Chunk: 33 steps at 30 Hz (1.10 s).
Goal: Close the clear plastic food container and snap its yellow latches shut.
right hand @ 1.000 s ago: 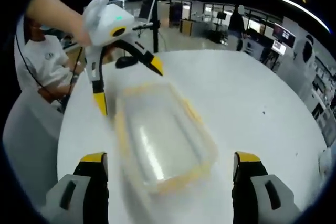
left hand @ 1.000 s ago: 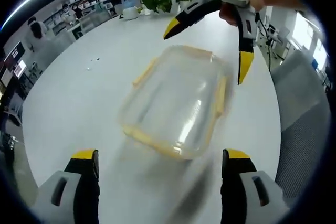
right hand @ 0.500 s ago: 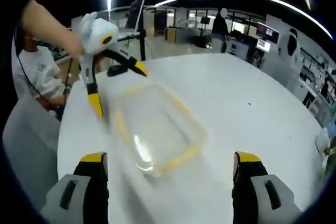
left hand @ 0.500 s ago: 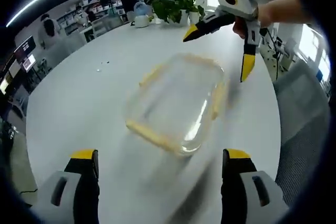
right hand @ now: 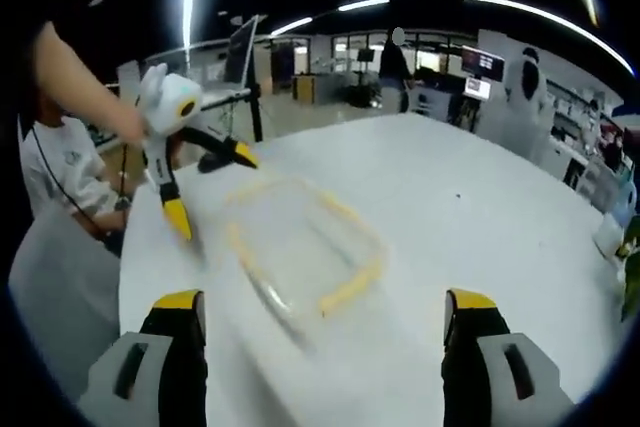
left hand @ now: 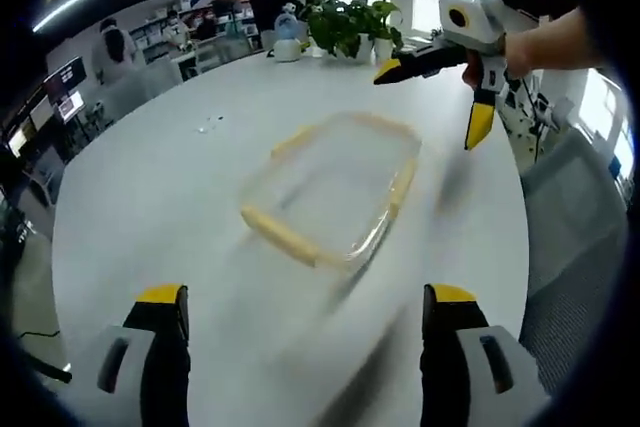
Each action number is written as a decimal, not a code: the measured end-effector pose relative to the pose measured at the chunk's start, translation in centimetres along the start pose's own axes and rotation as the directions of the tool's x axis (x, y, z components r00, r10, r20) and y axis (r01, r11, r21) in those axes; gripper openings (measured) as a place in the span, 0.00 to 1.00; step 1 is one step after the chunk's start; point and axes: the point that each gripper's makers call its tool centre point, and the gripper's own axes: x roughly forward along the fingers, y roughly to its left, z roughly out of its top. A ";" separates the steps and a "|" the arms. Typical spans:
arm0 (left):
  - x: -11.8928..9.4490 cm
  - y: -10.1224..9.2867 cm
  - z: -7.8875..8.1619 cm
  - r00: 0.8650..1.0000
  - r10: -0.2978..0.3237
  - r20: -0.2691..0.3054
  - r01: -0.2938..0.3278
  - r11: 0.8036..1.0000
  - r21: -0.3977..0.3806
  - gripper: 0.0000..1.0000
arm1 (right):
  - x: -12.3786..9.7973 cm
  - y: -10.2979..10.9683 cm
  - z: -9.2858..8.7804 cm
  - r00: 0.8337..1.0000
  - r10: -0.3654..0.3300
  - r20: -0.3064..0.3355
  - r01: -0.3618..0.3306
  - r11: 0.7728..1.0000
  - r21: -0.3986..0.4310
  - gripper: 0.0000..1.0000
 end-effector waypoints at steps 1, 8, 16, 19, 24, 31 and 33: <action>-0.1 -0.1 0.0 1.000 -0.001 0.003 0.001 1.000 -0.006 0.99 | -0.1 0.0 0.0 1.000 -0.006 0.004 0.006 1.000 0.002 1.00; -0.8 -0.7 -0.2 1.000 0.002 0.018 -0.002 1.000 0.010 0.99 | -1.1 0.8 -0.4 1.000 -0.014 0.021 0.014 1.000 0.017 0.99; -1.8 -1.0 -0.8 0.998 0.022 0.055 -0.018 0.997 -0.073 0.99 | -2.8 0.8 -1.1 0.997 -0.055 0.055 0.051 0.996 0.069 0.97; -2.1 -1.1 -1.1 0.997 0.034 0.063 -0.029 0.996 -0.090 0.99 | -3.5 0.9 -1.5 0.996 -0.065 0.062 0.059 0.995 0.081 0.97; -2.9 -1.0 -1.4 0.995 0.071 0.077 -0.063 0.994 -0.092 0.98 | -4.6 0.5 -1.9 0.993 -0.098 0.072 0.090 0.990 0.105 0.96; -3.7 -1.6 -1.7 0.991 0.090 0.101 -0.077 0.989 -0.124 0.98 | -5.6 1.0 -2.2 0.990 -0.111 0.093 0.099 0.987 0.123 0.96; -4.0 -1.7 -1.8 0.988 0.099 0.115 -0.083 0.988 -0.133 0.98 | -5.7 1.1 -2.4 0.989 -0.110 0.097 0.097 0.987 0.127 0.95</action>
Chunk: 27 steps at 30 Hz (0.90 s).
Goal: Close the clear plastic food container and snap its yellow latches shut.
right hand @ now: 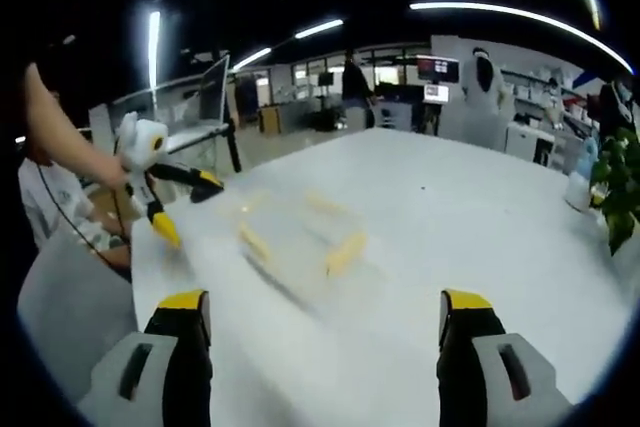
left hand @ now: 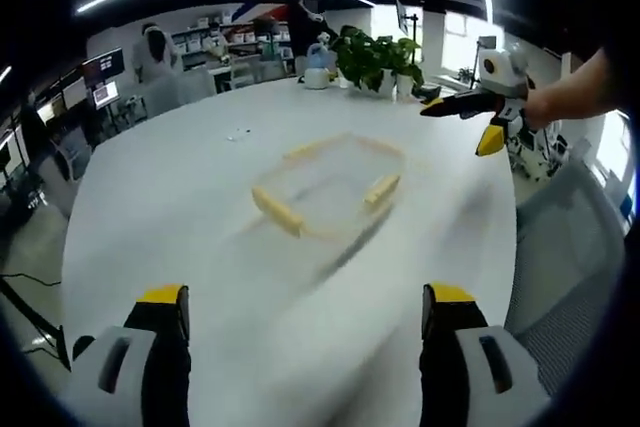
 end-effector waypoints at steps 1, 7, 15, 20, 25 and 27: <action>-0.2 -0.1 -0.1 1.000 0.001 0.006 -0.001 1.000 -0.008 0.97 | -0.1 0.2 0.0 1.000 0.001 0.005 -0.001 1.000 0.000 0.95; -1.1 -0.2 -0.5 0.999 0.015 0.031 -0.014 0.999 -0.038 0.97 | -0.5 0.3 0.1 1.000 0.000 0.022 0.000 1.000 0.017 0.94; -2.3 -0.6 -1.0 0.997 0.044 0.065 -0.040 0.997 -0.068 0.95 | -1.0 0.9 0.4 0.999 -0.004 0.043 0.002 1.000 0.031 0.96; -2.8 -1.2 -0.9 0.995 0.045 0.084 -0.038 0.996 -0.082 0.95 | -1.6 1.4 0.2 0.998 -0.004 0.055 0.002 0.999 0.035 0.96; -3.5 -1.6 -0.8 0.991 0.077 0.107 -0.065 0.992 -0.105 0.96 | -2.3 1.5 0.0 0.997 -0.016 0.070 0.012 0.998 0.062 0.96; -3.6 -1.6 -0.8 0.989 0.089 0.121 -0.074 0.989 -0.125 0.95 | -2.5 1.5 0.2 0.996 -0.024 0.084 0.018 0.997 0.080 0.96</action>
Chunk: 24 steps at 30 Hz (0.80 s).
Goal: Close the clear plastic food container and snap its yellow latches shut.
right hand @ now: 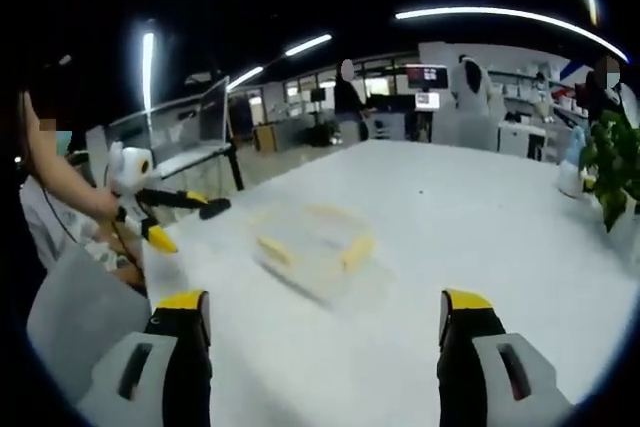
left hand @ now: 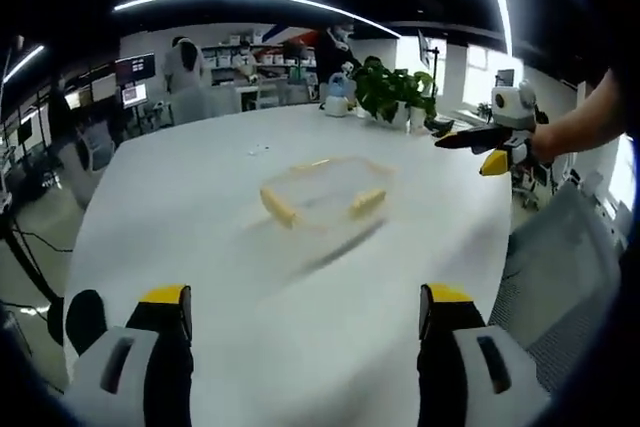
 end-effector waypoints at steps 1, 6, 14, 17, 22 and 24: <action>-0.1 -0.1 0.0 1.000 0.003 0.004 -0.003 1.000 -0.006 0.95 | -0.2 0.0 0.0 1.000 -0.003 0.007 0.003 1.000 0.002 0.96; -1.1 -0.5 0.4 0.999 0.028 0.040 -0.026 0.999 -0.042 0.94 | -1.0 0.4 -0.1 1.000 -0.008 0.019 0.008 1.000 0.009 0.95; -2.5 -0.2 0.0 0.996 0.062 0.063 -0.054 0.991 -0.122 0.94 | -2.2 1.0 -0.3 0.999 -0.022 0.044 0.020 0.999 0.043 0.94; -3.0 0.1 -0.5 0.996 0.074 0.059 -0.064 0.987 -0.149 0.93 | -2.5 1.4 -0.2 0.998 -0.023 0.056 0.020 0.999 0.047 0.93; -4.0 0.2 -0.8 0.994 0.083 0.074 -0.069 0.983 -0.170 0.93 | -3.1 2.4 -0.4 0.998 -0.013 0.063 0.010 0.999 0.048 0.93; -4.1 0.2 -1.0 0.995 0.072 0.073 -0.059 0.984 -0.168 0.93 | -3.3 2.4 -0.6 0.998 -0.013 0.064 0.010 0.998 0.055 0.93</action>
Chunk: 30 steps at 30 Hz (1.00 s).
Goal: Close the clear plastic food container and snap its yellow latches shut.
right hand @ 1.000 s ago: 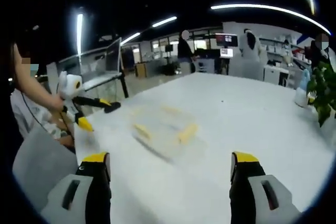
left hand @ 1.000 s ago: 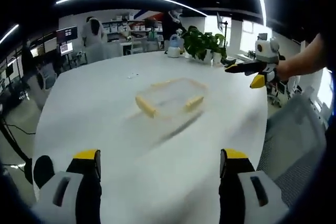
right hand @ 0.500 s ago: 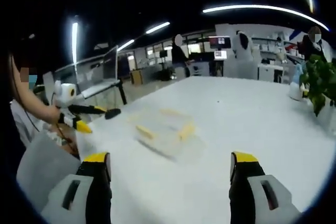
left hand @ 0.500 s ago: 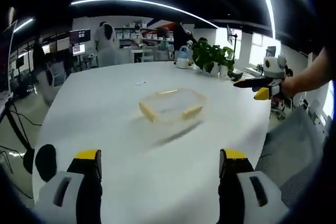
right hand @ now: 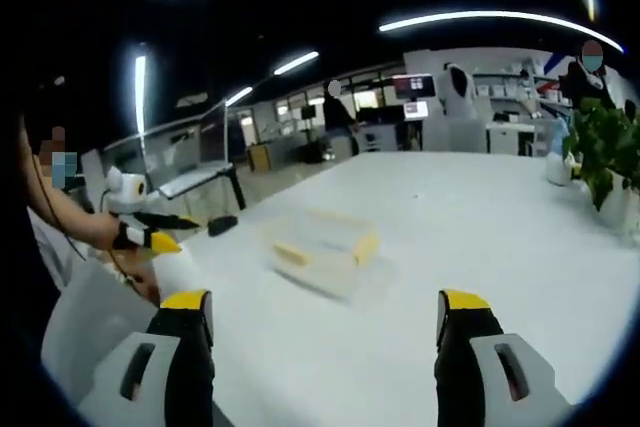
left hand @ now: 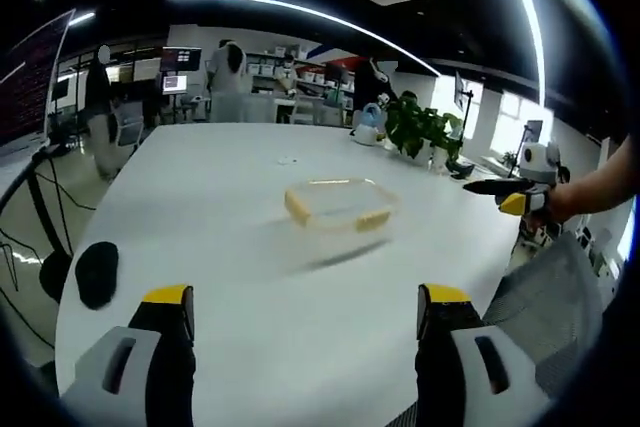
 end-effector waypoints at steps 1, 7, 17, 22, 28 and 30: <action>-0.1 -0.1 0.0 1.000 -0.003 0.001 0.003 1.000 0.002 0.94 | -0.1 -0.1 -0.1 1.000 -0.003 0.000 0.003 1.000 -0.002 0.93; -0.8 -0.6 0.0 1.000 -0.024 0.015 0.024 1.000 0.001 0.94 | -0.6 0.0 -0.1 1.000 -0.016 0.003 0.016 1.000 0.011 0.92; -1.6 -2.0 -0.2 0.996 -0.077 0.033 0.077 0.997 0.020 0.94 | -1.1 0.7 -0.3 1.000 -0.025 0.010 0.025 0.999 0.022 0.92; -2.3 -2.0 -0.1 0.994 -0.085 0.064 0.085 0.996 0.002 0.95 | -1.3 1.0 -0.5 0.999 -0.033 0.012 0.033 0.999 0.035 0.92; -2.4 -1.8 -0.6 0.995 -0.082 0.063 0.083 0.996 -0.015 0.95 | -1.8 1.5 -0.7 1.000 -0.024 -0.004 0.024 1.000 0.008 0.92; -2.6 -1.9 -0.5 0.994 -0.084 0.070 0.085 0.996 -0.018 0.95 | -2.1 1.4 -0.7 0.999 -0.032 -0.005 0.032 0.999 0.007 0.91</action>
